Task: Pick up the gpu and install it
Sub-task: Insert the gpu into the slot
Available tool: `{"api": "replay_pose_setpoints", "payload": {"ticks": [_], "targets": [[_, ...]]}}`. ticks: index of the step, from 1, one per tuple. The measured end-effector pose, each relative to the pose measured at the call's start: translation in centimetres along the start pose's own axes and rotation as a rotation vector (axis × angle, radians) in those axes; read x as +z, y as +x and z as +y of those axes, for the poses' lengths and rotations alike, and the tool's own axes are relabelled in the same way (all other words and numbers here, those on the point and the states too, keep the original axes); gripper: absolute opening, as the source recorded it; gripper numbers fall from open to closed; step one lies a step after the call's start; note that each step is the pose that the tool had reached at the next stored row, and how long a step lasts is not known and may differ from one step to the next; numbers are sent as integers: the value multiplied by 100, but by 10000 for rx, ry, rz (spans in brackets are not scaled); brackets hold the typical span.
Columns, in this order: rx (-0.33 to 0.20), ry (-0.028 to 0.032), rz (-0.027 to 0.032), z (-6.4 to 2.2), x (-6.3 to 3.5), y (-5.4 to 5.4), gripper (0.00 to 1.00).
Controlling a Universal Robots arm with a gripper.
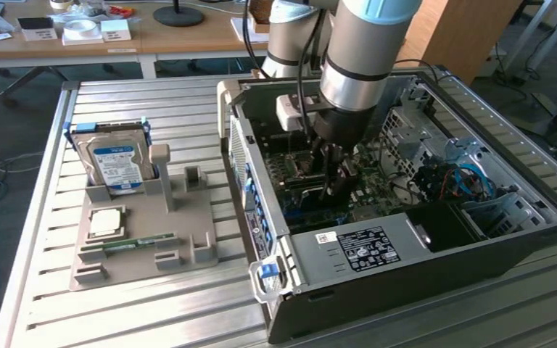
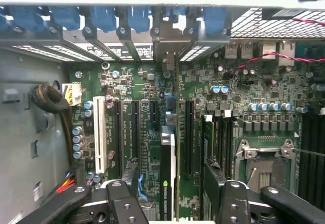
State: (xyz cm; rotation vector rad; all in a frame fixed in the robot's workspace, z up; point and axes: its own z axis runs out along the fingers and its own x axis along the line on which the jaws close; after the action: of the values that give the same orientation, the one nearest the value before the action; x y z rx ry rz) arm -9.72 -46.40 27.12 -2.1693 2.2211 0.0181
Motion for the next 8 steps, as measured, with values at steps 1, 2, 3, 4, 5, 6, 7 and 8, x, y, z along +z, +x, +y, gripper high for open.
{"api": "replay_pose_setpoints", "payload": {"ticks": [1, 2, 3, 4, 5, 6, 7, 8], "targets": [[0, 0, 0, 0, -18, -1, 64], [0, 1, 0, -1, -39, -1, 64], [0, 1, 0, -1, -61, -2, 64], [-1, 1, 1, -2, -86, -3, 64], [0, 1, 0, -2, -107, -4, 64], [0, 1, 1, -2, -127, -4, 64], [0, 2, 0, -3, -147, -5, 64], [0, 1, 1, -3, -167, -6, 64]]}}
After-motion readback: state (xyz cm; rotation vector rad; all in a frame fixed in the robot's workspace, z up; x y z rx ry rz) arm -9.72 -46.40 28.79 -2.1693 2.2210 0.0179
